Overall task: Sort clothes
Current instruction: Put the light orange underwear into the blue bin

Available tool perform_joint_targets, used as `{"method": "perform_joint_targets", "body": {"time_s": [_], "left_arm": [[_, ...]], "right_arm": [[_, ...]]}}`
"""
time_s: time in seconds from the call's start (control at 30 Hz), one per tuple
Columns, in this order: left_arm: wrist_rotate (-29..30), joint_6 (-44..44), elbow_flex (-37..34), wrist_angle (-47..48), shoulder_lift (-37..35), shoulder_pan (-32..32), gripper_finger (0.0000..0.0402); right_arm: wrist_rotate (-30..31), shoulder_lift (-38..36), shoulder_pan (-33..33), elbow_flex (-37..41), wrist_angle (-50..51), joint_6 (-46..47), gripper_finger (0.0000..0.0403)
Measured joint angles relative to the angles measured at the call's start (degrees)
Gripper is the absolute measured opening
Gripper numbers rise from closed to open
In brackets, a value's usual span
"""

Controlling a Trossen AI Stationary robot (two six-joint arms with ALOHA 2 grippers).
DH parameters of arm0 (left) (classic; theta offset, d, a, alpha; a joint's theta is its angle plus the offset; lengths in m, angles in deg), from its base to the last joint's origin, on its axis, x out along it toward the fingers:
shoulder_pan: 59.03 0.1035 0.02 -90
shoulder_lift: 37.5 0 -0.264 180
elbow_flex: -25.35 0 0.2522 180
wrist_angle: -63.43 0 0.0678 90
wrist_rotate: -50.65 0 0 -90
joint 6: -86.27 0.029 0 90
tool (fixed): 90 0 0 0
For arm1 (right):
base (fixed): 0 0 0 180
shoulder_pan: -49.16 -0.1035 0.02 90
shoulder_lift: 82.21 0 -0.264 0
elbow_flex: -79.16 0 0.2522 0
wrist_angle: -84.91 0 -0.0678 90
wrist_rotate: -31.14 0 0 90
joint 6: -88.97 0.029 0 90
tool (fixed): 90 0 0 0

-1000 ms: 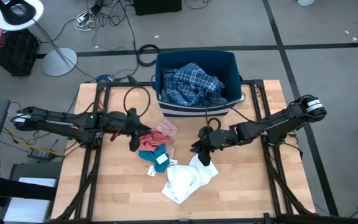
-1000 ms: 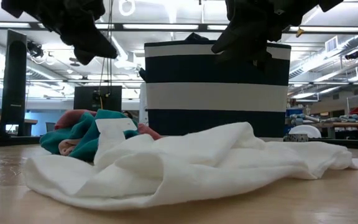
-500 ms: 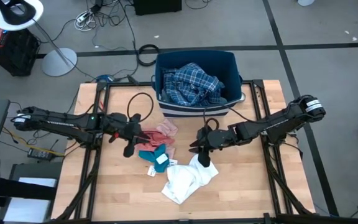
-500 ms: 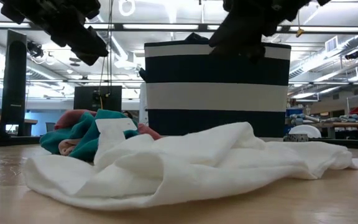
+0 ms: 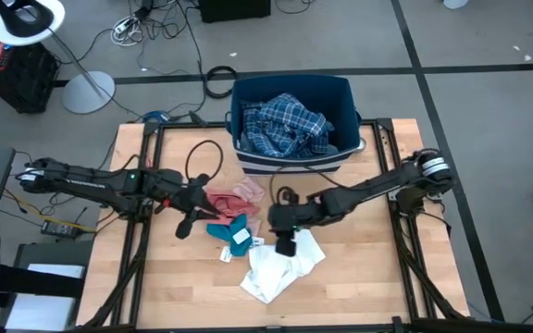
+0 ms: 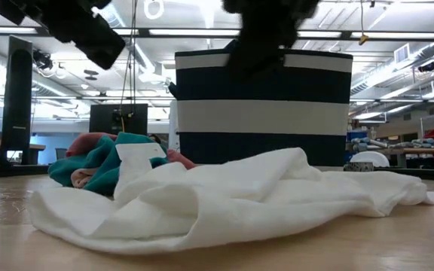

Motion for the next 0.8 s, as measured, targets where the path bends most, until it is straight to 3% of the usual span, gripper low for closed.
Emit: {"method": "perform_joint_targets", "body": {"time_s": [0.13, 0.47, 0.8], "left_arm": [[1.28, 0.01, -0.75, 0.46, -4.0, -0.82, 0.0069], [1.47, -5.68, -16.35, -12.66, -19.35, -1.8, 0.0069], [-0.03, -3.52, -18.8, -4.0, -24.15, -1.8, 0.0069]], "right_arm": [[1.36, 4.34, 2.24, -6.29, -0.01, -0.8, 0.0117], [0.41, 15.02, 6.07, -19.78, 1.43, -6.15, 0.0161], [-3.61, 25.15, 10.15, -28.3, 1.43, -7.92, 0.0201]]}}
